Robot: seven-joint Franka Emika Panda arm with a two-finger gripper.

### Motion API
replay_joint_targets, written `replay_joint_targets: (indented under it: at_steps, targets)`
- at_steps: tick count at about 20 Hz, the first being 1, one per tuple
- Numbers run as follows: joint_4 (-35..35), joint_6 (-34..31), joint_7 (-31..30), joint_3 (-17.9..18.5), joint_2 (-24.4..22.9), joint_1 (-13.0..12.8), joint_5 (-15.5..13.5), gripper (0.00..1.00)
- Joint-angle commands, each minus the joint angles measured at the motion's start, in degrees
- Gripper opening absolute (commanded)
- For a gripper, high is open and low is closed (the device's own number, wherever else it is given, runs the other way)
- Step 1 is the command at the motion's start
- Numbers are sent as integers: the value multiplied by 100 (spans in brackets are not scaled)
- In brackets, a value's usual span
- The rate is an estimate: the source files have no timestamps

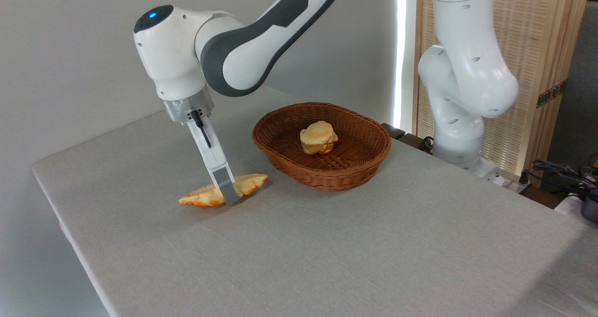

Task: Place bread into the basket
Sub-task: 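Close the gripper on the middle of the croissant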

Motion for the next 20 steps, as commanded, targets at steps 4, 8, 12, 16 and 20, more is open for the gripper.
replay_joint_targets:
  at_steps: [4,8,12,16,20]
  targets:
    - [52,81,127,4,33,-21,63,50]
    - [52,142,127,22,41,-12,63,49]
    - [61,178,127,57,33,-3,63,36]
    - [61,186,127,66,33,6,55,30]
    - [61,178,109,75,-11,6,46,23]
